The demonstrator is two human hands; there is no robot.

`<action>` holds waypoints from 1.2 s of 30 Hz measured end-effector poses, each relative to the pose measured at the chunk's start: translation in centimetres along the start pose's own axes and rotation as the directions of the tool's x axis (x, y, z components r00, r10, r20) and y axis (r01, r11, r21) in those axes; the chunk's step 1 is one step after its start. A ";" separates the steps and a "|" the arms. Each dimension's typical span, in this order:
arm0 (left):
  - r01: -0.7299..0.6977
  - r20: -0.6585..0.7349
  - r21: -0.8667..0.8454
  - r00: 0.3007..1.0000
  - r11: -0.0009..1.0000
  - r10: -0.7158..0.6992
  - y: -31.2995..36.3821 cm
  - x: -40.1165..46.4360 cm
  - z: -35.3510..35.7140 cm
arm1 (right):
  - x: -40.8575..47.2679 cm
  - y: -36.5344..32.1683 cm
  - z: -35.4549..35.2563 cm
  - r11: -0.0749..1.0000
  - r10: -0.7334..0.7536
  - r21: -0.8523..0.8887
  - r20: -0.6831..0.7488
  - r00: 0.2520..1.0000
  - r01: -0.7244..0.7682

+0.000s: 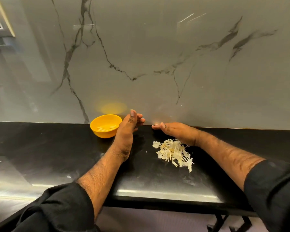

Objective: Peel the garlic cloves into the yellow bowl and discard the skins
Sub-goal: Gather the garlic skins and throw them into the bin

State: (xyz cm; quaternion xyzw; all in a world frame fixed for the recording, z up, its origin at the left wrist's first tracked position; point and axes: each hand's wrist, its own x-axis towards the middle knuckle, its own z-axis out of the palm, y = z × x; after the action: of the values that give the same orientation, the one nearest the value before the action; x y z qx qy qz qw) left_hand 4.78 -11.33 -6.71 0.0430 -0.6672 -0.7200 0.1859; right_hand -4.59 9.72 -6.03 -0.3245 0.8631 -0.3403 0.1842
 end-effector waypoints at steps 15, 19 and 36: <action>0.092 -0.071 -0.138 0.992 0.986 -0.103 0.2 0.8 -0.7 | 2.3 -0.6 -0.3 0.923 -0.367 0.242 0.320 0.873 0.300; 0.096 -0.059 -0.140 0.993 0.986 -0.105 0.0 1.1 -0.8 | 1.0 -1.0 -2.8 0.905 -0.405 0.299 0.385 0.829 0.303; 0.059 0.008 -0.061 0.998 0.996 -0.058 0.1 0.6 -0.3 | -6.2 2.9 -4.0 0.950 -0.229 0.195 -0.092 0.969 0.243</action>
State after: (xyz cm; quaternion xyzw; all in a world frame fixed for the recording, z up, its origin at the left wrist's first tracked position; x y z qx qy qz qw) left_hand 4.33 -11.77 -6.51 0.0547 -0.6437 -0.7455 0.1640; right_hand -3.53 17.45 -4.65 -0.3929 0.7842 -0.4578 0.1451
